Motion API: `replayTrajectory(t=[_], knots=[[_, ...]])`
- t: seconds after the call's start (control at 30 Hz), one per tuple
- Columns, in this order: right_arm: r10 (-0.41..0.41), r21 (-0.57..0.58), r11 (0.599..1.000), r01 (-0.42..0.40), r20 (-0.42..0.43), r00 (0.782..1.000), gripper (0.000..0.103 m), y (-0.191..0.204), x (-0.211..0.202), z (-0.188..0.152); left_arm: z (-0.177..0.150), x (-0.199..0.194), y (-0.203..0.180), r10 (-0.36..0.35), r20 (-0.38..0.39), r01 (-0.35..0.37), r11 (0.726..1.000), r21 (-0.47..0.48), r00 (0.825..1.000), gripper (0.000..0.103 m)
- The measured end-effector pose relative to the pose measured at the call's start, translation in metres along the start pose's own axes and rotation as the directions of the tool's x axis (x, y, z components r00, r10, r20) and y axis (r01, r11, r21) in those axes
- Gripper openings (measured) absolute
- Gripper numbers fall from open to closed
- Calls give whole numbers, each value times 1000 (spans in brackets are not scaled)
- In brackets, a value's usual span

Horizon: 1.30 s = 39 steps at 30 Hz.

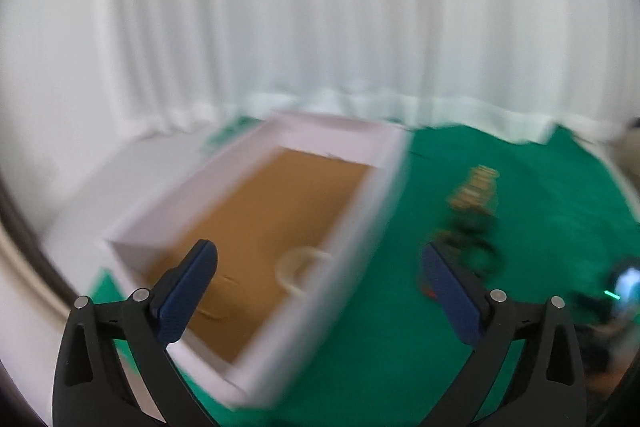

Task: Organize jewelry
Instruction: 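Move both open grippers out of the box back toward the jewelry pile, then grasp the red bead bracelet by its amber bead with the left gripper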

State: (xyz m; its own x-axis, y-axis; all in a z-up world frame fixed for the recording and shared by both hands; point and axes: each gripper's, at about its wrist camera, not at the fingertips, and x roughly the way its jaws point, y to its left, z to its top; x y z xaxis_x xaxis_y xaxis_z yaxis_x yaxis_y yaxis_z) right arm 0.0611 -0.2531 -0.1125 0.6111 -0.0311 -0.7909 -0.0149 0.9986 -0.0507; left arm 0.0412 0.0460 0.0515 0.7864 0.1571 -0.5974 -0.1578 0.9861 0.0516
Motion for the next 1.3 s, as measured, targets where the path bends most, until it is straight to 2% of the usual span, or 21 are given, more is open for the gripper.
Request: replayTrajectory(t=[0.07,0.1,0.17,0.3,0.5,0.6,0.7,0.8,0.93,1.03,1.2,1.3], knots=[[-1,2,1000,1,-3,1000,75,0,0,0,-12,2,-18,-104,-56,104,995,-1,993,102],[0,1,1000,0,-4,1000,75,0,0,0,-22,6,-31,-163,-99,164,986,4,982,102],[4,2,1000,-4,-4,1000,75,-1,-1,-1,-35,12,-50,-194,-144,201,979,30,970,102],[12,-2,1000,-12,-11,1000,75,-2,-2,-2,-57,24,-75,-205,-191,224,971,85,960,102],[2,7,1000,-2,-19,1000,77,-1,-3,-4,-76,50,-83,-190,-226,226,963,144,955,102],[-6,15,1000,6,-31,1000,79,-1,-4,-5,-87,63,-86,-193,-254,231,965,129,948,102],[-2,15,1000,3,-47,999,80,0,-4,-5,-99,78,-93,-138,-247,182,970,163,959,102],[7,0,1000,-7,-53,999,83,0,-4,-5,-111,90,-100,-107,-281,170,963,210,954,102],[7,1,1000,-7,-44,999,84,0,-6,-8,-120,98,-102,-115,-311,184,962,202,943,102],[2,1,1000,-2,-24,1000,84,1,-8,-11,-126,103,-102,-76,-326,156,962,225,942,102],[7,-12,1000,-7,-2,1000,84,1,-9,-14,-121,107,-88,-139,-342,197,971,139,929,102],[7,-13,1000,-7,2,1000,84,1,-10,-14,-103,114,-83,-136,-320,184,975,124,938,102]])
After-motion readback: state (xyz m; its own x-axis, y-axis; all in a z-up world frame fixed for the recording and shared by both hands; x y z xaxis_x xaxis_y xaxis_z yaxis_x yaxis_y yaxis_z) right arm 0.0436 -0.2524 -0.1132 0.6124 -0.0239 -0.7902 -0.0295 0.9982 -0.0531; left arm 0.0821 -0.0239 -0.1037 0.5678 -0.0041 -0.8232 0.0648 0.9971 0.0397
